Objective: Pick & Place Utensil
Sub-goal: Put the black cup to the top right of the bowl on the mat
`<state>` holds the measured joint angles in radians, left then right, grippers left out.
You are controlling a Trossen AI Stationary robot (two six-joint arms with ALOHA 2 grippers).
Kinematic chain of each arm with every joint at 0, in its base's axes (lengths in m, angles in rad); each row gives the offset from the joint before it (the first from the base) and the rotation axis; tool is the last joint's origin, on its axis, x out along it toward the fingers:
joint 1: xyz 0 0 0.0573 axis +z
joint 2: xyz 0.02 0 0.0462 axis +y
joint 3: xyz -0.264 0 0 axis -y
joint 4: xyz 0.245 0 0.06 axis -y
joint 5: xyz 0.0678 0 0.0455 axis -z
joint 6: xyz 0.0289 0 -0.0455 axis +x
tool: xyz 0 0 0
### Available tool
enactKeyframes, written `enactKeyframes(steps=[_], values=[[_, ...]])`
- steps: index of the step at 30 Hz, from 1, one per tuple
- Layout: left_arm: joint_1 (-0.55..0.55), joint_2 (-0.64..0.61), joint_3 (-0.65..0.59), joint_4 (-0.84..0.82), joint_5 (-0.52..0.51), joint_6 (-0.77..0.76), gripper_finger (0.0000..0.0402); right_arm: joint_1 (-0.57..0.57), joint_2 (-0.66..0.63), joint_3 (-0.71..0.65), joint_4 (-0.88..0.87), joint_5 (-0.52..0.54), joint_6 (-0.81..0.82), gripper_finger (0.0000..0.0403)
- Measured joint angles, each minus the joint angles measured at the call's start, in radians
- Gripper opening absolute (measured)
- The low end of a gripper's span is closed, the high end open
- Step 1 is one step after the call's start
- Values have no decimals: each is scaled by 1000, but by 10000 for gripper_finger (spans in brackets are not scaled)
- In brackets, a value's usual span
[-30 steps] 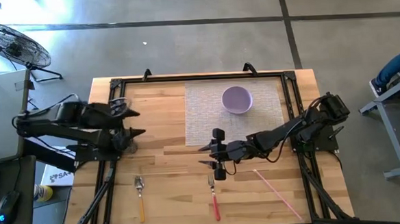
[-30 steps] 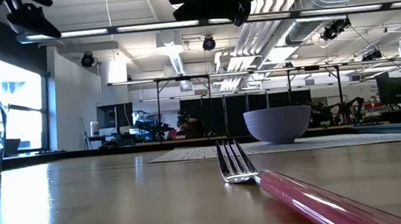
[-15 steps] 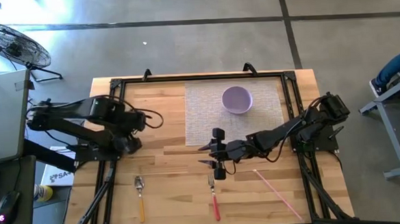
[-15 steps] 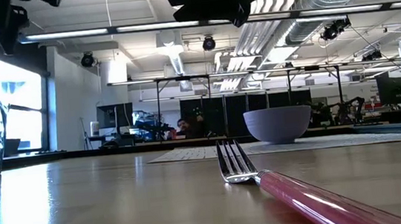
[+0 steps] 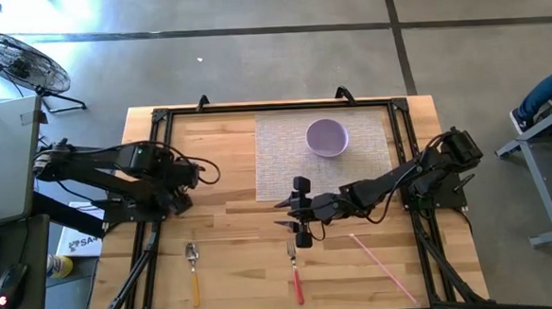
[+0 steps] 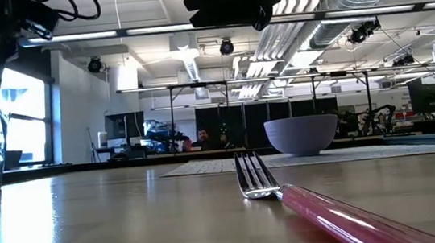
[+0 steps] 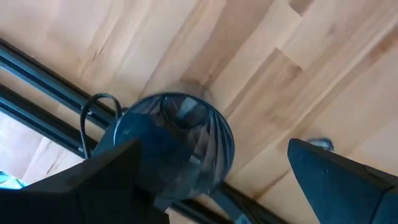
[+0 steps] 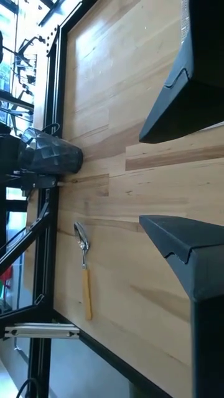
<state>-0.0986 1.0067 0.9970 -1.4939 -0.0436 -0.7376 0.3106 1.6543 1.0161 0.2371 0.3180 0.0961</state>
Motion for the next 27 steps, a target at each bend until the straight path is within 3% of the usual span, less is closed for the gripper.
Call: enactKeyframes(steps=[18, 27], values=[[0, -7, -29, 33, 16, -108, 397, -6, 0, 0, -11, 1, 0, 195], [0, -8, -179, 121, 39, -135, 397, -7, 0, 0, -12, 1, 0, 195]])
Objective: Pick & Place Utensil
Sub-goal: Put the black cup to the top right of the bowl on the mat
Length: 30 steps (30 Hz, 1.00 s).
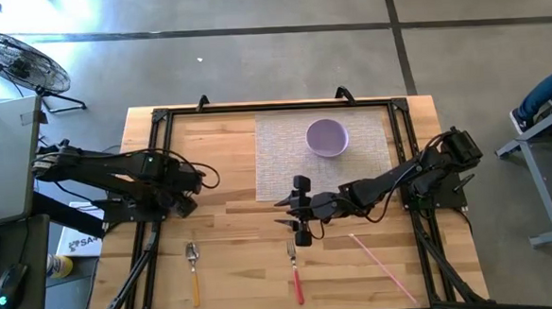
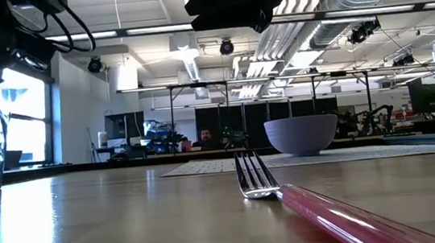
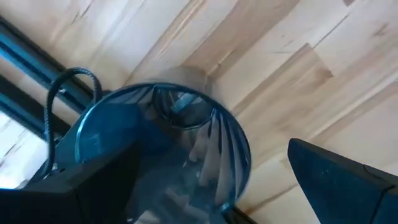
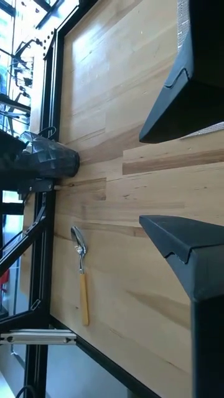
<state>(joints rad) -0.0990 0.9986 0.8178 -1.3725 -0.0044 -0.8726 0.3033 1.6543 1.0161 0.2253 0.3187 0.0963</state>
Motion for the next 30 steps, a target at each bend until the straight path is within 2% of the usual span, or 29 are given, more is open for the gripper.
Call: enactKeyframes(steps=[7, 19, 26, 30], values=[[-47, 5, 14, 19, -10, -5, 397, -9, 0, 0, 0, -3, 0, 195], [-153, 11, 14, 19, -53, -131, 397, -9, 0, 0, -1, -8, 0, 195], [-157, 101, 14, 20, -50, -127, 397, -12, 0, 0, 4, -8, 0, 195], [-157, 164, 16, 53, -50, -66, 397, -14, 0, 0, 4, -8, 0, 195]])
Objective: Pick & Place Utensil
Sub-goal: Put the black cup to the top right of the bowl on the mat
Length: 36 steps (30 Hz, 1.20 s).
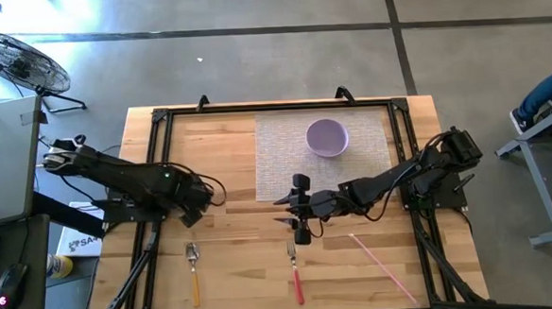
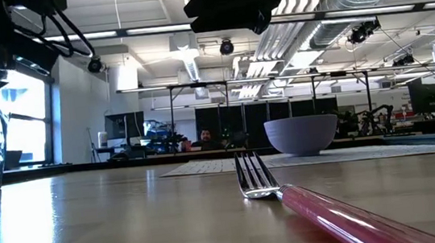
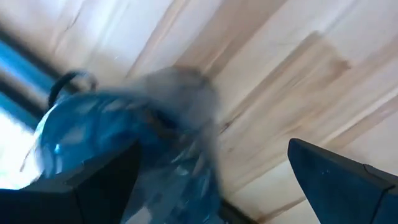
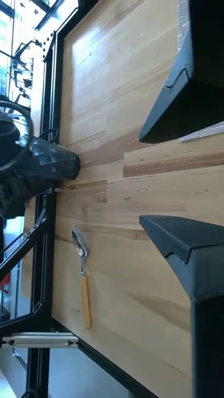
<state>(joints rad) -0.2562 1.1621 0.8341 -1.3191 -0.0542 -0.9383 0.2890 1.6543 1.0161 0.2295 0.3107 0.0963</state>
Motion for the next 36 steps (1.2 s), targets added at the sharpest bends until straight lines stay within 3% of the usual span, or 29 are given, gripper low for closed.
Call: enactKeyframes(steps=[24, 30, 36], values=[[0, 28, 1, 644, -10, 339, 397, -1, 0, 0, -3, -7, 0, 195], [-4, -10, 1, 629, -42, 344, 397, -1, 0, 0, -5, -30, 0, 195], [-104, -114, 1, 561, -185, 263, 397, -1, 0, 0, -8, -30, 0, 195]])
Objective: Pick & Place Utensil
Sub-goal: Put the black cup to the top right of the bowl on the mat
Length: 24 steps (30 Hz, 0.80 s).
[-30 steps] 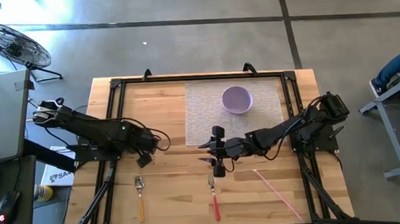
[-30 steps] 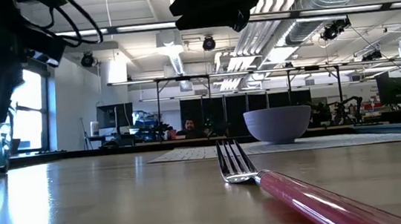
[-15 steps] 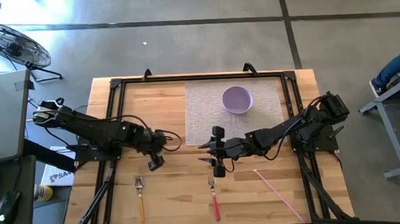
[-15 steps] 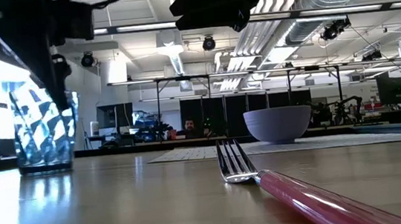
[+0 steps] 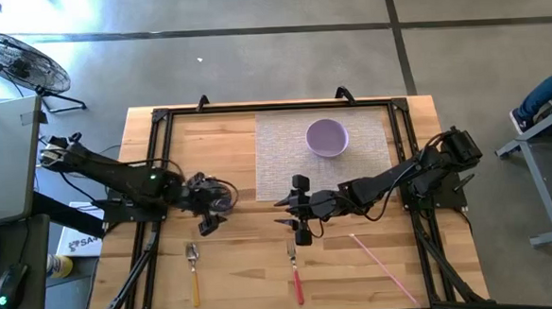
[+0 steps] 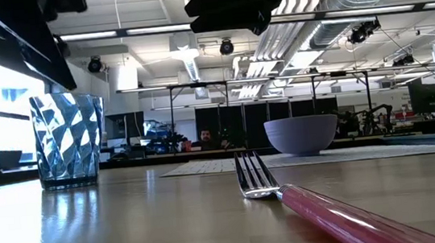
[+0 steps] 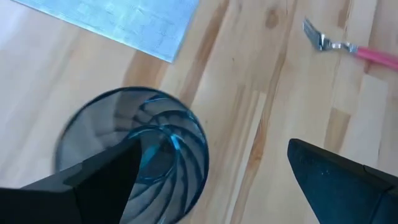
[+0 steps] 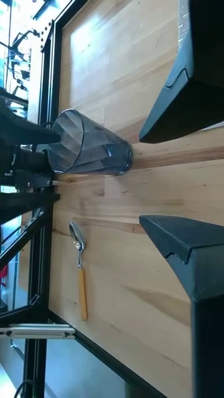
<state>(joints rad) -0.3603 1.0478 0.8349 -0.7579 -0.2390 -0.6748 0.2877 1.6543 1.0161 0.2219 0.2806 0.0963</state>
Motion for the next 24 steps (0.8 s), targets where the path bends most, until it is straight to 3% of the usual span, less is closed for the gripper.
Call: enactKeyframes(steps=[7, 17, 24], values=[[-230, -91, 0, -53, -222, -200, 397, 0, 0, 0, 0, 25, 0, 195], [-515, 23, 0, -94, -231, -548, 397, 0, 0, 0, 1, 27, 8, 195], [-592, 155, 0, -102, -328, -580, 397, 0, 0, 0, 2, 27, 8, 195]])
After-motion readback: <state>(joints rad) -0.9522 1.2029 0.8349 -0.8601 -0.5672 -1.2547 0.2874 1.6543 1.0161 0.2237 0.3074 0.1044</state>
